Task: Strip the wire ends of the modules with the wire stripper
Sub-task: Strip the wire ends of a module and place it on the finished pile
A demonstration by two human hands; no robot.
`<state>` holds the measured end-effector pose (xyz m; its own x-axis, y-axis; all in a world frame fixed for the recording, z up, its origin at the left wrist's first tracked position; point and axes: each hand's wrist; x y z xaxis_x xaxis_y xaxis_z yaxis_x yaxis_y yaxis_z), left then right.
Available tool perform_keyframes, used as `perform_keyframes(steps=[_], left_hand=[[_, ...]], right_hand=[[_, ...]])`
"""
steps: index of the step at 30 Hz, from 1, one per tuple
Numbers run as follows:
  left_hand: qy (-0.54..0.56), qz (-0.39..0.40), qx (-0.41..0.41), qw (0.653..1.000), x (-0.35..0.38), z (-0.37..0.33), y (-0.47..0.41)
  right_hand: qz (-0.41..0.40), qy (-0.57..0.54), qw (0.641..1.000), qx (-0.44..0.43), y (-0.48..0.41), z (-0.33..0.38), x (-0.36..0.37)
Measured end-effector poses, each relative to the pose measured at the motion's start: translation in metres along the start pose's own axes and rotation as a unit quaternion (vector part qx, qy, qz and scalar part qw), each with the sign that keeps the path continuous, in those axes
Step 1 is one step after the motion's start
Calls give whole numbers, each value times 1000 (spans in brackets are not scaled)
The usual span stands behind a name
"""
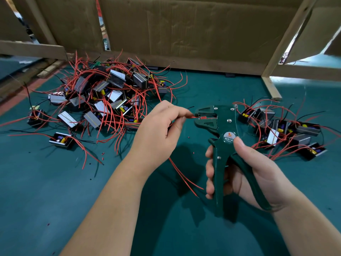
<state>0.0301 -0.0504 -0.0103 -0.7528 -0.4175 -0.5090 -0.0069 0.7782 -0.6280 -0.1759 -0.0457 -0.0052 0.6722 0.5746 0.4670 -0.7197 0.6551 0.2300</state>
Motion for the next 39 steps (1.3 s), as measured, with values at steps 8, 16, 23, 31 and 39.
perform_keyframes(steps=[8, 16, 23, 31, 39], left_hand=[[-6, -1, 3, 1000, 2, 1, 2], [-4, -4, 4, 1000, 3, -2, 1], [-2, 37, -52, 998, 11, -2, 3], [220, -14, -252, 942, 16, -8, -1], [420, -62, -334, 841, 17, -15, -9]], right_hand=[[-31, 17, 999, -6, -2, -1, 2], [-81, 15, 997, -1, -2, -4, 3], [-155, -39, 987, -26, -10, -6, 9], [-27, -187, 981, 43, -10, -7, 11], [9, -150, 989, 0, -10, -8, 12]])
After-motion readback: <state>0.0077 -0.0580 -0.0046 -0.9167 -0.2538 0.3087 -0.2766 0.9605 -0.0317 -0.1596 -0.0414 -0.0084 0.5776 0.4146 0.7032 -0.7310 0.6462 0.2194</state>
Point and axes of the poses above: each hand's wrist, its own y-axis away from the middle knuckle, its own x-axis out of the palm, z = x × y, and after that the axes turned 2 degrees about x, right-handed
